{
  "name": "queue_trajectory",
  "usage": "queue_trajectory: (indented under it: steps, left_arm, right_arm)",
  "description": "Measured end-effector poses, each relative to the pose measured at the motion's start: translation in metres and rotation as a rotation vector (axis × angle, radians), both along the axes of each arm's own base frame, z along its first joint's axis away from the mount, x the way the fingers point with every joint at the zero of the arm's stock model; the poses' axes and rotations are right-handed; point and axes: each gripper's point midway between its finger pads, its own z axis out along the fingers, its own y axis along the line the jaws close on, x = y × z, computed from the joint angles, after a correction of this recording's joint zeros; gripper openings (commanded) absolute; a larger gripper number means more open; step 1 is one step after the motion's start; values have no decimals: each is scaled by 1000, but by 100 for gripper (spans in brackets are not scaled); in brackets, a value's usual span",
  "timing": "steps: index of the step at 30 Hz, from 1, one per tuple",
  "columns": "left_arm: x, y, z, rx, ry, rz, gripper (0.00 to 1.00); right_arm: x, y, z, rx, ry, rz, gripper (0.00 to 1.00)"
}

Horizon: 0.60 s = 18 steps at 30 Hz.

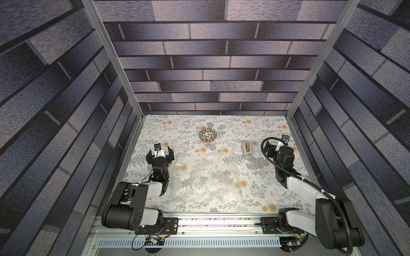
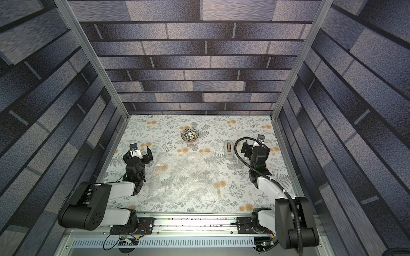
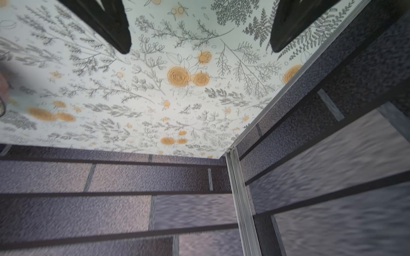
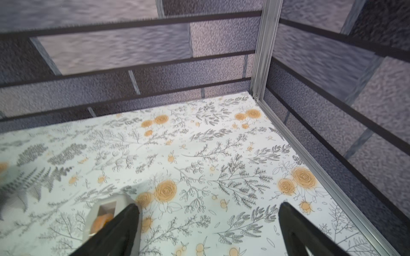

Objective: Wrap bowls in bubble wrap
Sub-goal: Pick up the bowl from the center of the board.

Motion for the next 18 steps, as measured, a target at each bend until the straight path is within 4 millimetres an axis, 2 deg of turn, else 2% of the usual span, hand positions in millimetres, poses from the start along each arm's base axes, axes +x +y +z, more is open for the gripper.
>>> queue_trajectory:
  steps: [3,5,7,8,10,12,16,18]
  left_arm:
    - [-6,1,54,-23,-78,-1,100]
    - [-9,6,95,-58,-135,4,100]
    - [-14,8,126,-98,-183,10,100]
    - [-17,8,136,-124,-196,9,100]
    - [-20,3,141,-172,-181,0,100]
    - [-20,-3,136,-219,-136,-32,100]
    - [-17,-23,116,-305,-46,-168,100]
    - [-19,-27,107,-360,-36,-209,100]
  right_arm:
    - [9,11,42,87,-8,41,100]
    - [14,25,64,159,-9,103,92]
    - [16,40,74,246,6,168,85]
    - [18,52,75,299,30,209,85]
    - [26,74,73,365,100,268,86]
    - [38,111,68,378,202,340,88]
    - [66,211,65,301,385,526,82]
    - [84,251,62,272,439,591,76]
